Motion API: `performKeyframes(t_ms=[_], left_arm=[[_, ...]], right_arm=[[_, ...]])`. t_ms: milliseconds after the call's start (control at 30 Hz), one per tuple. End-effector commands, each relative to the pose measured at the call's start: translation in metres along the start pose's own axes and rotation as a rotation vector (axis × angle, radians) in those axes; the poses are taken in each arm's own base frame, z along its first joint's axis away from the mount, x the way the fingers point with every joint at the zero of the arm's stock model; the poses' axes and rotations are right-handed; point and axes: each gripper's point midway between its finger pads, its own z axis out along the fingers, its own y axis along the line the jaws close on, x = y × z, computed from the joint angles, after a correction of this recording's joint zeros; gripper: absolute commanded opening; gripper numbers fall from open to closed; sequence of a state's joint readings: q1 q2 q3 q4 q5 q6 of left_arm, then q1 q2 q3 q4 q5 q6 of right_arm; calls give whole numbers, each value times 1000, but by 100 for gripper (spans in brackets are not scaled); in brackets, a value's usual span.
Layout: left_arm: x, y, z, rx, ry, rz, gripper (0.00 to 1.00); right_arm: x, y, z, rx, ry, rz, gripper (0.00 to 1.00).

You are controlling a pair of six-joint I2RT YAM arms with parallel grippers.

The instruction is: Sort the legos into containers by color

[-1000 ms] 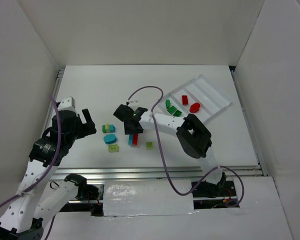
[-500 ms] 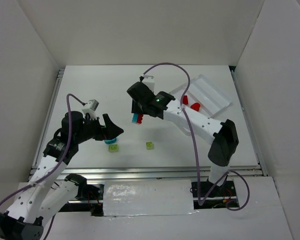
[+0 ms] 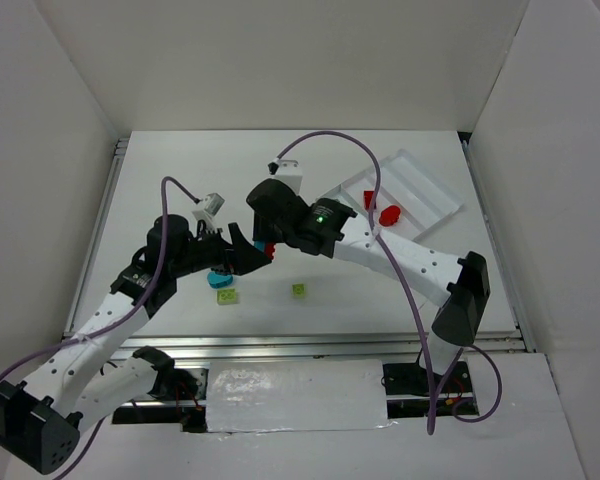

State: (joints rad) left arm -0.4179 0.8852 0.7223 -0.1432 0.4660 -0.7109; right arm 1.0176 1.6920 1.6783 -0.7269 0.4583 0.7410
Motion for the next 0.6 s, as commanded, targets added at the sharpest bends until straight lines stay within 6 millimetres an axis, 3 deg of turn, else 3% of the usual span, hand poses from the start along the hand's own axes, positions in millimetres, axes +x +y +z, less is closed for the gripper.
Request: performKeyframes(t_ms=[0,67,100,133,167,267,333,367,400,467,500,567], left_arm=[[-23,-19,3,52,-72,42,90],[-21,-19,4,52,-67,44,83],[-21,-19,4,55,-66,46,72],[-20,-18,4,55,-66,45,67],[-21,-19,5,58,-70,49,48],[-22,-21,6,66,-63,52,7],[-23,-22,6,68,-64,58,0],[-24,-24,5,72,-72,65,0],[-24,-24,4,78,-77,70,0],[-26,-29,0,97,-101,88,0],[-25,-31,-5,106,-111,97,0],[-25,-36,-12,123,-129,119,0]], right_arm=[[-18,16,-12,-42,-48,36,0],[-20,17,-14,-53,-55,45,0],[-19,20,-16,-64,-51,45,0],[-20,21,-18,-73,-52,49,0],[-19,22,-19,-82,-50,51,0],[-15,30,-24,-129,-29,59,0],[-10,36,-25,-176,-15,60,2],[-12,39,-31,-210,-15,63,12],[-7,48,-37,-274,12,58,52],[-1,54,-39,-368,19,56,79],[-8,56,-52,-430,6,68,99],[-10,51,-61,-521,26,103,100]])
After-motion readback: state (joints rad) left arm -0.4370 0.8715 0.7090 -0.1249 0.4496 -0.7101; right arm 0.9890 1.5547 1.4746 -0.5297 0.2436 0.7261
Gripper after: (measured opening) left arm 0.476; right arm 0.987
